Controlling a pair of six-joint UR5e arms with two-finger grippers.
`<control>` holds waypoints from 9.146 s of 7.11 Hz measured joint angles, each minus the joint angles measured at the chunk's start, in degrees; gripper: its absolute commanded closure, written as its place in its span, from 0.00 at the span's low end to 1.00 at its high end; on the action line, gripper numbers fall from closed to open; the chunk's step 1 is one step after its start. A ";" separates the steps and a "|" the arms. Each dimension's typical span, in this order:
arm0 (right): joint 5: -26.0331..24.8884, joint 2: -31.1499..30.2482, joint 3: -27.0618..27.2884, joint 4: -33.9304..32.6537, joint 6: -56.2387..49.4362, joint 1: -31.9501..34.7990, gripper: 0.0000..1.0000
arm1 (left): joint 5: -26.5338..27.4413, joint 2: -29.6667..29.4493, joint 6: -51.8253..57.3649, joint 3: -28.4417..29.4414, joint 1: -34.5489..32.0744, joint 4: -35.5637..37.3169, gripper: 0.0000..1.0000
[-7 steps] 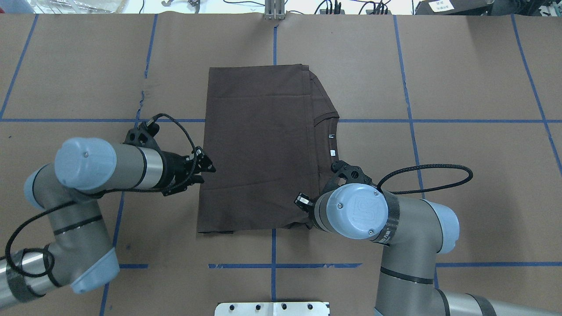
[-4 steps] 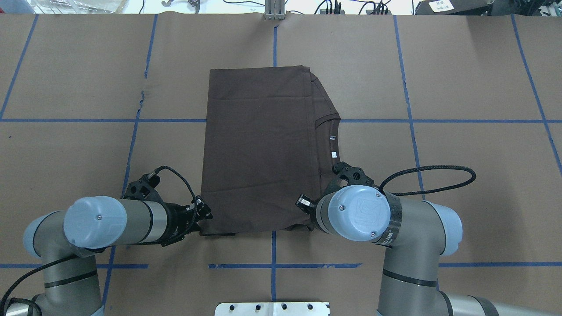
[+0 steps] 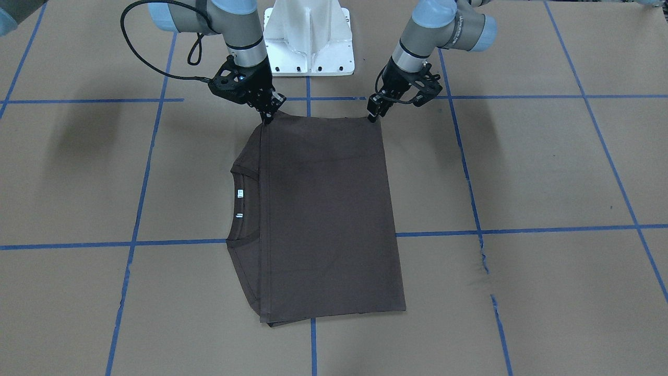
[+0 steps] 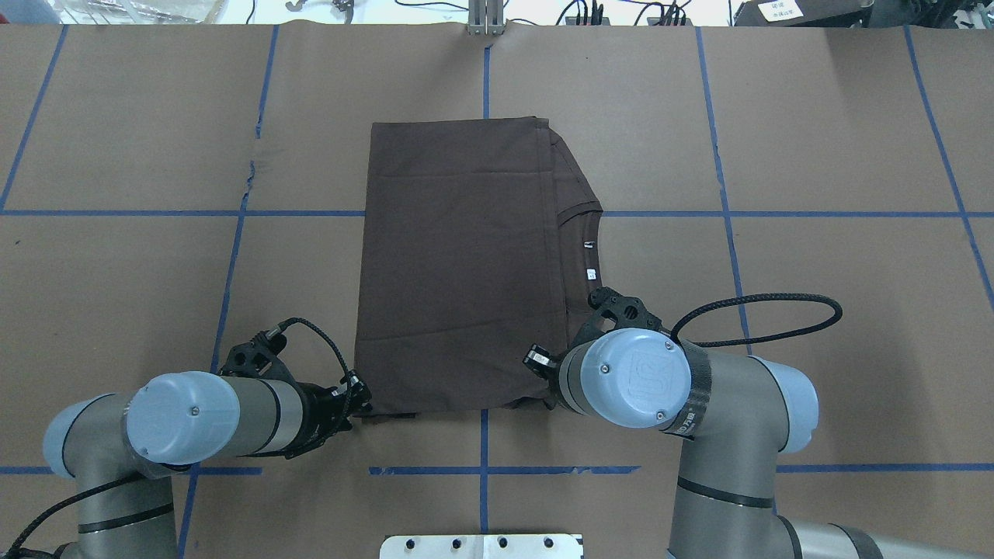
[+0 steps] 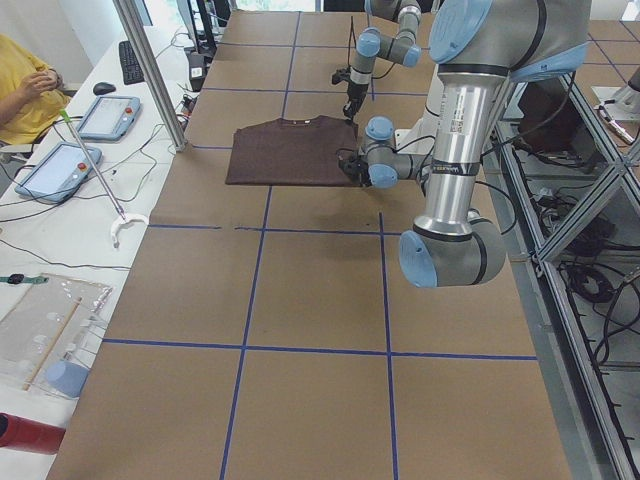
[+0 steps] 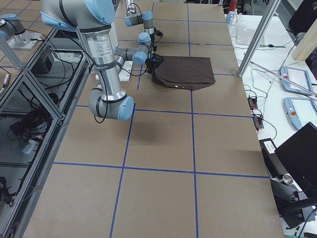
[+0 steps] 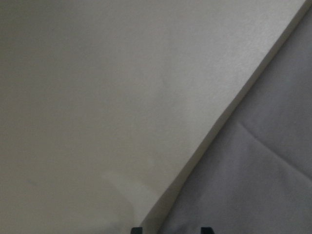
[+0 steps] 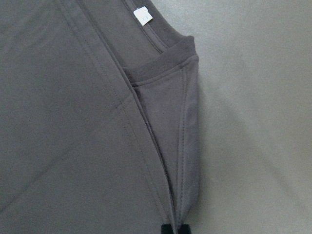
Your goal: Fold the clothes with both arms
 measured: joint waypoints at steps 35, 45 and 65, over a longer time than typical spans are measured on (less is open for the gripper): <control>3.65 3.13 7.85 -11.95 -1.32 8.43 1.00 | -2.21 -12.68 3.29 -10.47 -11.82 15.59 1.00; 17.81 26.72 -45.97 14.70 -19.26 32.36 0.00 | 4.96 -27.11 22.25 27.64 -26.82 2.71 0.00; 40.99 -25.92 2.95 -21.79 -107.10 65.63 0.00 | -44.37 19.53 124.65 3.65 -73.65 29.43 0.00</control>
